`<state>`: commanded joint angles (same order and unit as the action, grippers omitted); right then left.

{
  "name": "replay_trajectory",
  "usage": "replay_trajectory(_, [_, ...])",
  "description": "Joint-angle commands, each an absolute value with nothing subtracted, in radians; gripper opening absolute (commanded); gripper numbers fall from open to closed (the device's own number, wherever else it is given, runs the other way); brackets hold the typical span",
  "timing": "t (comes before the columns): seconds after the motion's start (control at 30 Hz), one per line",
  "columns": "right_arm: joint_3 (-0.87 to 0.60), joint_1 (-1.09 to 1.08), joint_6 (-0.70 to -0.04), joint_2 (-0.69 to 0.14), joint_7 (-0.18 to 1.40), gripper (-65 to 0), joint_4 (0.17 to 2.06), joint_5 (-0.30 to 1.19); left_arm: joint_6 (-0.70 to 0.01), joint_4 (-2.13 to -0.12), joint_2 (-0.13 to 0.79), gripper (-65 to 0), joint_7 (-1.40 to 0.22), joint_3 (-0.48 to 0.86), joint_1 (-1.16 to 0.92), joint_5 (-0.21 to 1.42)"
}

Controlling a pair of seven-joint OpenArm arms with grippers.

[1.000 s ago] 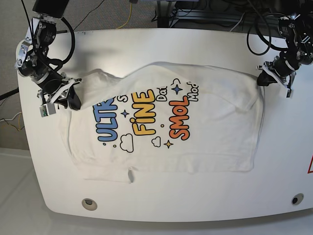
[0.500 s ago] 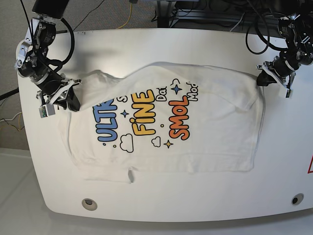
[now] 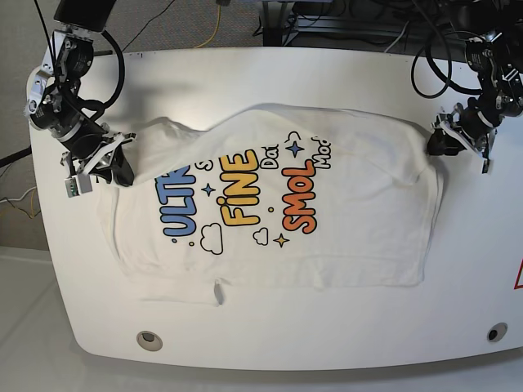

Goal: Fold the T-shirt properly
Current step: 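Hold the shoulder edges with both grippers and adjust the grip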

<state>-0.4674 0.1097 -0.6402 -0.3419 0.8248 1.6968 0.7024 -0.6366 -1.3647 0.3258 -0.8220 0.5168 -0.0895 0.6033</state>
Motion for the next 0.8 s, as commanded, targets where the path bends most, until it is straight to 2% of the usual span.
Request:
replay_trajectory(0.2, [-0.467, 0.114, -0.641, -0.341, 0.825, -65.0, 1.697, 0.701, -0.640, -1.396, 0.323, -40.7, -0.841, 0.513, -0.094, 0.608])
replay_trajectory(0.33, [-0.473, 0.114, -0.647, -0.340, 0.827, -65.0, 1.696, 0.699, -0.648, -1.488, 0.313, -41.2, -0.863, 0.512, -0.125, 0.612])
replay_trajectory(0.47, [-0.474, 0.112, -0.647, -0.341, 0.826, -65.0, 1.696, 0.699, -0.648, -1.515, 0.304, -44.7, -0.848, 0.515, -0.136, 0.611])
replay_trajectory(0.6, [-0.475, 0.109, -0.648, -0.342, 0.826, -65.0, 1.695, 0.697, -0.650, -1.509, 0.294, -52.0, -0.794, 0.523, -0.142, 0.611])
replay_trajectory(0.67, [-0.475, 0.107, -0.649, -0.341, 0.825, -65.0, 1.694, 0.698, -0.651, -1.498, 0.289, -58.2, -0.748, 0.523, -0.140, 0.611])
replay_trajectory(0.7, [-0.475, 0.106, -0.649, -0.341, 0.824, -65.0, 1.697, 0.698, -0.650, -1.494, 0.287, -64.3, -0.722, 0.519, -0.134, 0.608])
replay_trajectory(0.8, [-0.476, 0.105, -0.648, -0.340, 0.823, -65.0, 1.698, 0.698, -0.650, -1.484, 0.282, -65.0, -0.697, 0.514, -0.123, 0.603])
